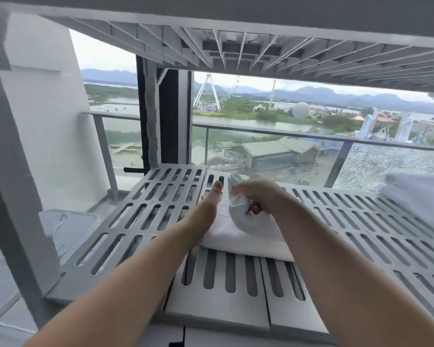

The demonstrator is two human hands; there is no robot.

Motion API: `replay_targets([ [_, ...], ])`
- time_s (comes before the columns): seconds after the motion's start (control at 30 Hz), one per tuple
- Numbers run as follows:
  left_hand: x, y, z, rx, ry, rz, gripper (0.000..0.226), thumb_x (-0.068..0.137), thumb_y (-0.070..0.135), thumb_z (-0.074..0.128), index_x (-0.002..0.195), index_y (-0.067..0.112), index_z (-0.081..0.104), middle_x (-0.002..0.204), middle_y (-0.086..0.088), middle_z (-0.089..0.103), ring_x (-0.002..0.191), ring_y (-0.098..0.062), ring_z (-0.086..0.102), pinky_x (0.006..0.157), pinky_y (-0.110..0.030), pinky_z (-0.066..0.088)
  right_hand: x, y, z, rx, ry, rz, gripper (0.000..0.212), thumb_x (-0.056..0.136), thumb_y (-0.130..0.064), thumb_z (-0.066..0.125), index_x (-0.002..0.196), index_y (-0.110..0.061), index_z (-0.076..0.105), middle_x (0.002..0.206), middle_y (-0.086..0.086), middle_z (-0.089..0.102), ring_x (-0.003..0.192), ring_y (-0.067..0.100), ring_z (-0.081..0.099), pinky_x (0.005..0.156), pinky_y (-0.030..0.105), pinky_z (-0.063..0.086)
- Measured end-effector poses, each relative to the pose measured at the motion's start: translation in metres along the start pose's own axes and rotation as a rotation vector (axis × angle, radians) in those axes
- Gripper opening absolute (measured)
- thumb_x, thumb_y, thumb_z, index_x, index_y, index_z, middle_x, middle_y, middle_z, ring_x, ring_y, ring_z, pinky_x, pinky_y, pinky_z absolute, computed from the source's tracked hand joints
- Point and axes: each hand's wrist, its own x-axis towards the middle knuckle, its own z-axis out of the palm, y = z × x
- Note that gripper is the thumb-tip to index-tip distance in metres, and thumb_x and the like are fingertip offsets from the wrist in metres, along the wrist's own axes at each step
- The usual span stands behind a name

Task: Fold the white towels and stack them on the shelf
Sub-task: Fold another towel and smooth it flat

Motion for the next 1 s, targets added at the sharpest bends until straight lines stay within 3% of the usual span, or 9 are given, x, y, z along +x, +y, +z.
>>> replay_targets([
  [0.07,-0.002,0.001,-0.002,-0.189,-0.028,0.005,0.088,0.095,0.074,0.020,0.159,0.013,0.024,0.167,-0.011,0.019,0.149,-0.024,0.029,0.123,-0.041,0.023,-0.002,0.001,0.008,0.007,0.025,-0.035,0.020,0.076,-0.013,0.070,0.062,-0.008,0.057,0.045,0.005,0.045,0.037,0.019,0.047,0.042,0.024,0.038],
  [0.13,-0.004,0.001,-0.005,-0.351,-0.092,0.019,0.087,0.097,0.073,0.019,0.160,0.013,0.018,0.164,-0.013,0.025,0.121,-0.017,0.057,0.094,-0.029,0.053,-0.004,0.004,0.013,0.052,0.000,-0.039,0.020,0.080,-0.015,0.072,0.067,-0.004,0.060,0.052,0.009,0.051,0.044,0.021,0.051,0.044,0.027,0.041],
  [0.23,-0.004,-0.001,-0.008,-0.380,-0.132,0.085,0.086,0.098,0.071,0.012,0.160,0.011,0.012,0.164,-0.012,0.020,0.131,-0.017,0.052,0.081,-0.025,0.043,-0.013,0.012,0.015,0.210,-0.143,-0.019,0.035,0.096,-0.030,0.061,0.092,0.005,0.066,0.068,0.015,0.073,0.048,0.022,0.065,0.039,0.020,0.043],
  [0.3,0.001,-0.001,-0.012,-0.391,-0.069,0.103,0.084,0.099,0.070,0.013,0.160,0.011,0.014,0.161,-0.013,0.024,0.132,-0.020,0.048,0.095,-0.022,0.050,-0.017,0.022,0.018,0.246,-0.159,-0.041,0.033,0.099,-0.024,0.054,0.095,0.004,0.069,0.073,0.014,0.075,0.049,0.019,0.066,0.039,0.020,0.042],
  [0.5,0.026,0.019,-0.026,-0.174,0.096,0.282,0.075,0.102,0.064,0.007,0.152,0.017,0.038,0.162,-0.008,0.033,0.151,-0.027,0.025,0.119,-0.043,0.016,-0.019,0.049,0.043,-0.023,0.098,-0.402,0.019,0.090,-0.012,0.063,0.078,-0.013,0.078,0.059,-0.002,0.071,0.047,0.008,0.063,0.047,0.025,0.052],
  [0.63,0.037,0.038,-0.028,-0.066,0.054,0.289,0.069,0.107,0.051,0.012,0.127,0.010,0.064,0.131,-0.009,0.067,0.128,-0.025,0.055,0.103,-0.037,0.029,-0.024,0.059,0.058,-0.390,0.310,-0.615,0.027,0.090,-0.029,0.055,0.080,-0.019,0.078,0.070,-0.008,0.073,0.063,0.008,0.066,0.057,0.030,0.056],
  [0.77,0.048,0.047,-0.026,0.088,0.002,0.305,0.030,0.107,0.020,0.044,0.115,0.006,0.070,0.115,-0.006,0.074,0.109,-0.018,0.068,0.084,-0.021,0.050,-0.031,0.066,0.065,-0.450,0.342,-0.733,0.031,0.098,-0.042,0.049,0.101,-0.030,0.077,0.088,-0.013,0.061,0.067,0.006,0.055,0.052,0.018,0.036],
  [0.87,0.057,0.048,-0.020,0.233,-0.053,0.280,0.026,0.105,0.014,0.049,0.111,0.007,0.073,0.109,-0.005,0.075,0.098,-0.014,0.069,0.070,-0.012,0.050,-0.039,0.072,0.074,-0.526,0.433,-0.785,0.043,0.102,-0.043,0.037,0.089,-0.025,0.074,0.090,-0.007,0.057,0.068,0.014,0.052,0.056,0.025,0.035],
  [1.0,0.069,0.041,-0.013,0.575,-0.100,0.221,0.025,0.104,0.026,0.052,0.106,0.023,0.077,0.102,0.009,0.069,0.096,-0.007,0.061,0.080,-0.021,0.042,-0.046,0.073,0.079,-0.504,0.459,-0.827,0.045,0.103,-0.039,0.038,0.085,-0.017,0.073,0.092,-0.003,0.060,0.083,0.021,0.058,0.065,0.034,0.050],
])
